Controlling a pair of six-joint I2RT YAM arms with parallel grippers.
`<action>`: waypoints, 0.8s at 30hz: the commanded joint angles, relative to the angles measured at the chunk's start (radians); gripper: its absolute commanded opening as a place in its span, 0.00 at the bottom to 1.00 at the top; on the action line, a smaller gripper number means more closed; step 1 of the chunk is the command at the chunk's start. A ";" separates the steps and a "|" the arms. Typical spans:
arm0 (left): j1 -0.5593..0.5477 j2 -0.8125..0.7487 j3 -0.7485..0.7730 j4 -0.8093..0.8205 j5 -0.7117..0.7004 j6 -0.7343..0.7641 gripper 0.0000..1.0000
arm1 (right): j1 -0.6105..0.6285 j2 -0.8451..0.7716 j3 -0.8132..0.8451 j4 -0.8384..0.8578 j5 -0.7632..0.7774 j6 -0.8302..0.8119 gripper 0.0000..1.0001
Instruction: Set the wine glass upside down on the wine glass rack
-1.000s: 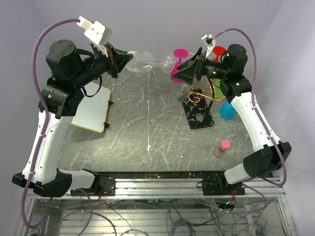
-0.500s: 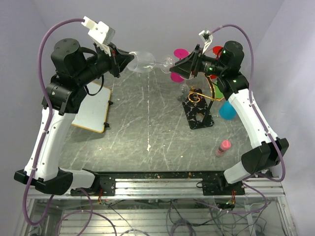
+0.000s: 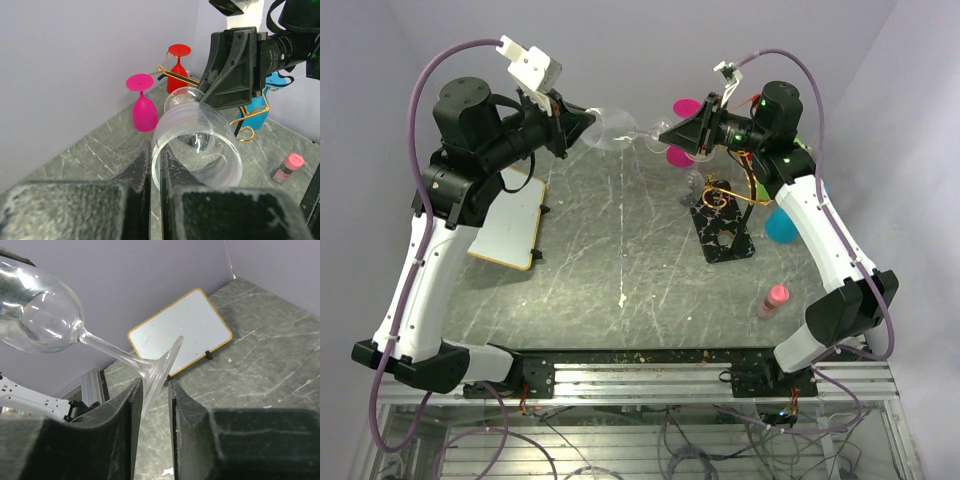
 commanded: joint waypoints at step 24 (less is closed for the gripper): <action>-0.010 -0.011 -0.033 0.071 0.084 0.026 0.32 | 0.008 0.017 0.090 -0.110 0.134 -0.080 0.00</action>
